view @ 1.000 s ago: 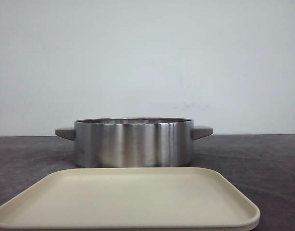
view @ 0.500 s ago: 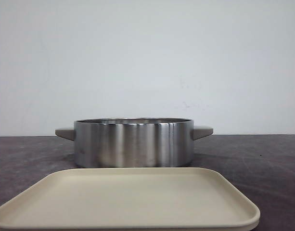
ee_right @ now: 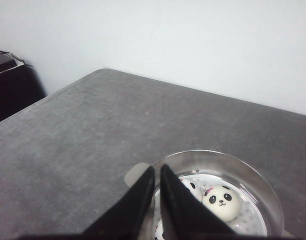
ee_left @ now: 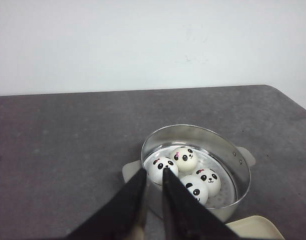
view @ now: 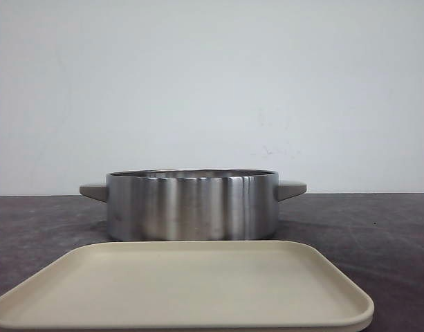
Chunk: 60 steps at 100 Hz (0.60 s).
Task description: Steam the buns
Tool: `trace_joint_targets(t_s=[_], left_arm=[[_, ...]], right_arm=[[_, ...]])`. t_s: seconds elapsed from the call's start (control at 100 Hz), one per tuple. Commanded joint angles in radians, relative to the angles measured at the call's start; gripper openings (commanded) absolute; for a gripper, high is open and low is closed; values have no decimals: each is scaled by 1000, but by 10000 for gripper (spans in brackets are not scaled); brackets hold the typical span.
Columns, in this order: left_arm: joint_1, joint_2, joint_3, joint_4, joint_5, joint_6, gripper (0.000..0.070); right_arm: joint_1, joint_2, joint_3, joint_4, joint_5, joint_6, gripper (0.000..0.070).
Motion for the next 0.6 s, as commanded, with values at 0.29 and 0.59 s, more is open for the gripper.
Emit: trace_joint_targets(t_s=[0.29,0.59], left_arm=[[-3,4,11,10,-5,-2,18],[-3,4,11,10,-5,-1,18]], right_arm=[[11,4,16,11,0,10,12],[-25,-94,-3,-71,22,4,12]])
